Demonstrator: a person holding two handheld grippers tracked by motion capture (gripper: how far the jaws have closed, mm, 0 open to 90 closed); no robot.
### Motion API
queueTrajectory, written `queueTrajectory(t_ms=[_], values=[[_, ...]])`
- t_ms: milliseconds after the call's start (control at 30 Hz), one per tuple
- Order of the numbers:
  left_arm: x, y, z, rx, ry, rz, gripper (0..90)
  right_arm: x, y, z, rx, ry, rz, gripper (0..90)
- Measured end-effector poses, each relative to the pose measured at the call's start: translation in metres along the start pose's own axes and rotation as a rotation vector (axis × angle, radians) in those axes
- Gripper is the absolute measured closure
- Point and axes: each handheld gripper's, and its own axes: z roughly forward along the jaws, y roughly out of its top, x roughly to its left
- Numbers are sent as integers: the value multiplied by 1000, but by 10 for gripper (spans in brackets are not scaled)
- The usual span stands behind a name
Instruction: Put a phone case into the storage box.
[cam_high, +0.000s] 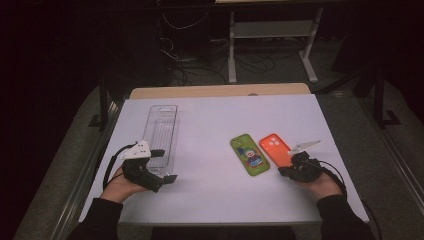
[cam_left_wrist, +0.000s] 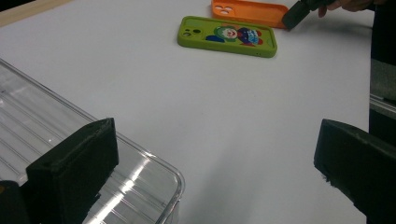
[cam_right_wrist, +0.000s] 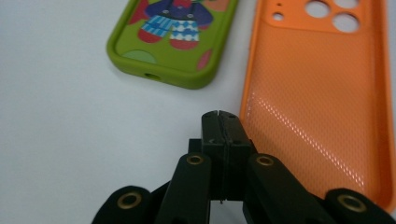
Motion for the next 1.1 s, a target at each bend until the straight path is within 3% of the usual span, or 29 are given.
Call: queueTrajectory(t_ms=[267, 367, 500, 567, 667, 767, 833, 900, 1000, 1033, 1100], values=[[0, 0, 0, 0, 0, 0, 0, -13, -4, -3, -16, -48, 21, 879], [0, 0, 0, -1, 0, -1, 0, -14, -5, -4, -19, -40, 19, 852], [0, 0, -1, -2, -1, -11, 0, -8, -1, -13, -105, 36, 10, 696], [1, 0, -2, -12, 0, -7, 0, -5, 1, -18, -159, 51, -27, 606], [1, 0, -2, -16, -1, -7, 0, 2, 3, -22, -208, 96, -21, 474], [1, 1, -2, -17, -2, -9, 0, 11, 3, -22, -218, 117, -34, 334], [0, 1, -2, -18, -3, -13, 0, 18, 4, -20, -228, 101, -70, 234], [0, 1, -2, -18, -4, -16, 0, 24, 5, -19, -236, 111, -70, 129], [0, 1, -2, -20, -4, -15, 0, 28, 7, -16, -237, 127, -76, 91], [0, 1, -2, -21, -4, -15, 0, 32, 9, -14, -241, 143, -89, 15], [0, 1, -2, -21, -4, -11, 0, 34, 10, -14, -235, 152, -83, 9]])
